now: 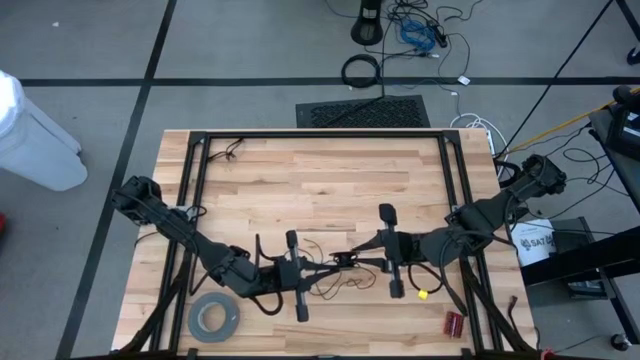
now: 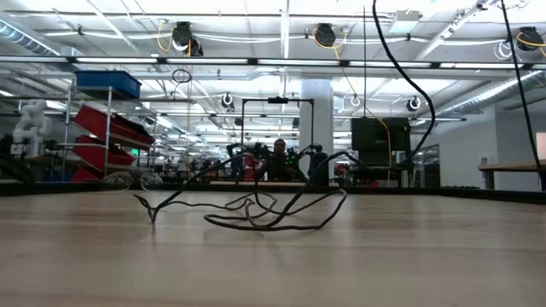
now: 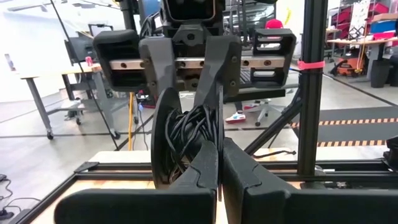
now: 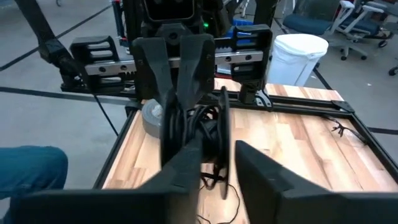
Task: Coil cords
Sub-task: Coil the black wire onto the spool
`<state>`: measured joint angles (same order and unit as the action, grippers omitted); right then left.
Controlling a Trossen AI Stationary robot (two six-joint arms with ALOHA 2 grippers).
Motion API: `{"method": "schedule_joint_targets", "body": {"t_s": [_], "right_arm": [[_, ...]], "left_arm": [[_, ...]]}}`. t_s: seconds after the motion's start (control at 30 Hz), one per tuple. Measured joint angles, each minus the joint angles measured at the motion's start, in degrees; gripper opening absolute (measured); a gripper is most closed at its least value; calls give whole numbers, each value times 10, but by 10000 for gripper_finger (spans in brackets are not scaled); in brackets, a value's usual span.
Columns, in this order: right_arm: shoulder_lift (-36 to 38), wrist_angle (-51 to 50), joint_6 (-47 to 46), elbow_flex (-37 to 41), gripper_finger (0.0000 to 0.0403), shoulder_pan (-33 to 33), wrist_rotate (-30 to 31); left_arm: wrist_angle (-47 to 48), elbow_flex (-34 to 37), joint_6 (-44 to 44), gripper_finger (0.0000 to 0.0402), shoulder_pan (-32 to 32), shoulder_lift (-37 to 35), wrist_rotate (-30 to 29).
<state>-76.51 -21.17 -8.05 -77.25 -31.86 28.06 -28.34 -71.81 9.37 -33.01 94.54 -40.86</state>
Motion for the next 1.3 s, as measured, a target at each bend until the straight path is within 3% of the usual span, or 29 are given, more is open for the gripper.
{"method": "schedule_joint_targets", "body": {"t_s": [0.13, 0.37, 0.6, 0.73, 0.93, 1.1, 1.3], "right_arm": [[-1, 0, 12, 0, 12, 0, 2], [-2, -1, 13, 0, 3, -1, 3], [25, -1, 25, 0, 1, -6, 7], [42, 0, 34, 0, 1, -21, 44], [59, 6, 50, 0, 0, -28, 68], [61, 31, 69, 0, 0, -28, 69], [61, 29, 74, 0, 0, -28, 66]], "left_arm": [[0, 0, 0, 18, 0, 0, 2], [-7, 0, 26, 69, -7, -1, -5], [-9, 0, 102, 100, -61, -34, -131], [-1, 0, 85, 106, -84, -38, -144], [76, 0, -27, 107, -68, -8, -88], [75, 0, -83, 113, -32, 34, -28], [37, 0, -126, 174, -12, 67, 47]]}}
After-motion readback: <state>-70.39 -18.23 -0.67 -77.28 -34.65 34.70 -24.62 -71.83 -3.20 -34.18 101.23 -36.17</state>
